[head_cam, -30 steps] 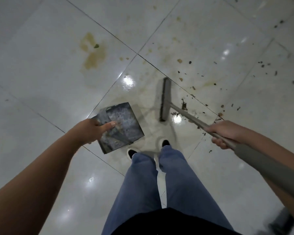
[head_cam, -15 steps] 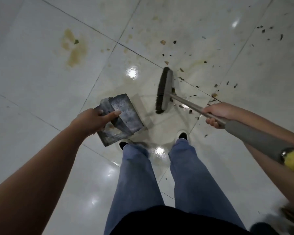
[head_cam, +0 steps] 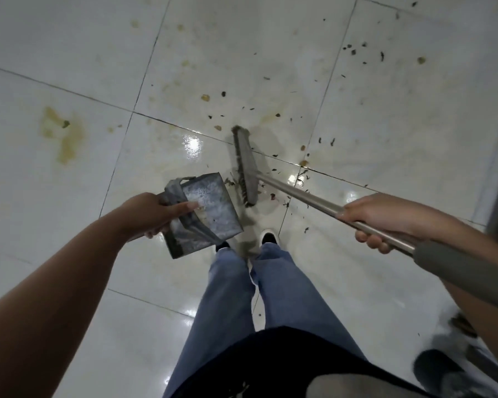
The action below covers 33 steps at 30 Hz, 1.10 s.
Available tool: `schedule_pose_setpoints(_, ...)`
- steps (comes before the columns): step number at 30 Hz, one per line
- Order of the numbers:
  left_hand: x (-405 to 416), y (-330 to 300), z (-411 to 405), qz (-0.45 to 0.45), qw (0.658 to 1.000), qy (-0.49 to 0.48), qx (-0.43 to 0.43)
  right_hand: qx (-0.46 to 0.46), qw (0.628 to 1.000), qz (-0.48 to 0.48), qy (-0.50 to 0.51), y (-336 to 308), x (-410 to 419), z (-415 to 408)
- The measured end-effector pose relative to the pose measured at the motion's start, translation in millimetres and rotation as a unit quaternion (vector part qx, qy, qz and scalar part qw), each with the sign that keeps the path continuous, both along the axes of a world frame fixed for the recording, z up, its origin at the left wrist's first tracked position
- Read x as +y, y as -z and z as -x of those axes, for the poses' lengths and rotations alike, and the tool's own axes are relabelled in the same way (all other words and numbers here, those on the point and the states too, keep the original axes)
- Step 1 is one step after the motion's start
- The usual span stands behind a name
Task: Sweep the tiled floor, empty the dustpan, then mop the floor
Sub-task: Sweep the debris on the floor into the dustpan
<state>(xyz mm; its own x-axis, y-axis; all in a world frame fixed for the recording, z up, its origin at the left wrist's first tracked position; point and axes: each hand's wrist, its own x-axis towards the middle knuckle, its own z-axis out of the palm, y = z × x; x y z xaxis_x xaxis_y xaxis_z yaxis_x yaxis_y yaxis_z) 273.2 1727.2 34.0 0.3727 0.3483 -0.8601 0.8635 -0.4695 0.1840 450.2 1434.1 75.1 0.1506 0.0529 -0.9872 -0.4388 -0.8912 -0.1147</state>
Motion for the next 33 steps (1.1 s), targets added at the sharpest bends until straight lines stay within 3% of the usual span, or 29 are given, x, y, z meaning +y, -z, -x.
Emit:
schedule_pose_setpoints(6,-24.3,-16.4,-41.9,0.101,0.995,-0.007,0.008,-0.039,0.990,0.058,0.120,-33.4,-78.3,5.9)
schedule_pose_setpoints(10,-48.9,-18.3,-77.7,0.095,0.994,0.014,-0.047,-0.078,0.963,0.086,0.243,-38.2,-131.9,14.0)
schedule_pose_setpoints(13,-66.2,-19.3,-104.7,0.095,0.993,0.046,-0.061,-0.127,0.963,0.134,0.198,-14.3,-161.1,4.0)
schedule_pose_setpoints(18,-93.2,-9.2,-127.2,0.076,0.979,0.186,-0.023,-0.165,0.958,0.136,0.190,36.6,-177.6,-22.0)
schedule_pose_setpoints(23,-95.3,10.8,-128.4,0.033,0.973,0.228,0.006,-0.101,0.955,0.098,0.259,76.8,-147.2,-2.7)
schedule_pose_setpoints(27,-64.1,12.0,-114.4,0.018,0.984,0.179,0.002,-0.065,0.915,0.062,0.393,87.2,-88.2,39.3)
schedule_pose_setpoints(33,4.7,9.3,-81.7,0.041,0.995,0.085,-0.017,0.042,0.895,-0.011,0.445,80.2,8.6,47.1)
